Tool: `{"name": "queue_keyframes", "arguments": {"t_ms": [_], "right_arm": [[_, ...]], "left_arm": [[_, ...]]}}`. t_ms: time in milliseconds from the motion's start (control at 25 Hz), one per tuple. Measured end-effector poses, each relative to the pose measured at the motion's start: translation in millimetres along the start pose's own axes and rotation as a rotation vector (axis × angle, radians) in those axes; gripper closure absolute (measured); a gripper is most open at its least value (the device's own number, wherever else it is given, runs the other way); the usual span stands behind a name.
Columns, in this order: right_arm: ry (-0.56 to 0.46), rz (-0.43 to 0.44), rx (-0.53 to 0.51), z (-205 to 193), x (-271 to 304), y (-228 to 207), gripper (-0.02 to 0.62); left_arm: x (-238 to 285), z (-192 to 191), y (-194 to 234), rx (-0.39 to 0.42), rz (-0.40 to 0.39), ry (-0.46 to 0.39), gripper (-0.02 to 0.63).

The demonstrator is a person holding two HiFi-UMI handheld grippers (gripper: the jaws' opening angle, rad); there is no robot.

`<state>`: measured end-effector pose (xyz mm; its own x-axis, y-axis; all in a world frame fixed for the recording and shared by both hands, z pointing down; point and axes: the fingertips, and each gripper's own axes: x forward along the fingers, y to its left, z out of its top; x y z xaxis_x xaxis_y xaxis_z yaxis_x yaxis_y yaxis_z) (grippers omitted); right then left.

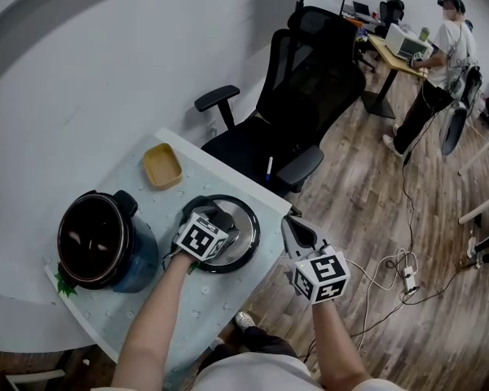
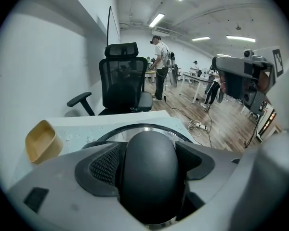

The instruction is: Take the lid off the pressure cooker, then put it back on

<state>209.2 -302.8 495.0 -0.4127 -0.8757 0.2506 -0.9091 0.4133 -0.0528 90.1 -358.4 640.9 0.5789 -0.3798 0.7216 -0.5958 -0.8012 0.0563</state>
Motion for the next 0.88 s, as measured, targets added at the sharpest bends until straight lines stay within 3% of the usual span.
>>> {"name": "queue_keyframes", "arguments": {"t_ms": [160,240,880], "right_arm": [[0.004,0.003,-0.003,0.0,1.1,0.0,0.594],[0.005,0.001,-0.004,-0.6,0.7,-0.8,0.594],[-0.002,-0.003,-0.001,-0.3,-5.8,-5.3,0.594]], "left_arm": [[-0.1,1.5,-2.0,-0.007,-0.008,-0.014,0.254],[-0.3,2.8,-3.2,-0.016,-0.01,-0.029,0.325],[-7.2,2.5,-1.1,-0.056,0.002,-0.02,0.328]]}}
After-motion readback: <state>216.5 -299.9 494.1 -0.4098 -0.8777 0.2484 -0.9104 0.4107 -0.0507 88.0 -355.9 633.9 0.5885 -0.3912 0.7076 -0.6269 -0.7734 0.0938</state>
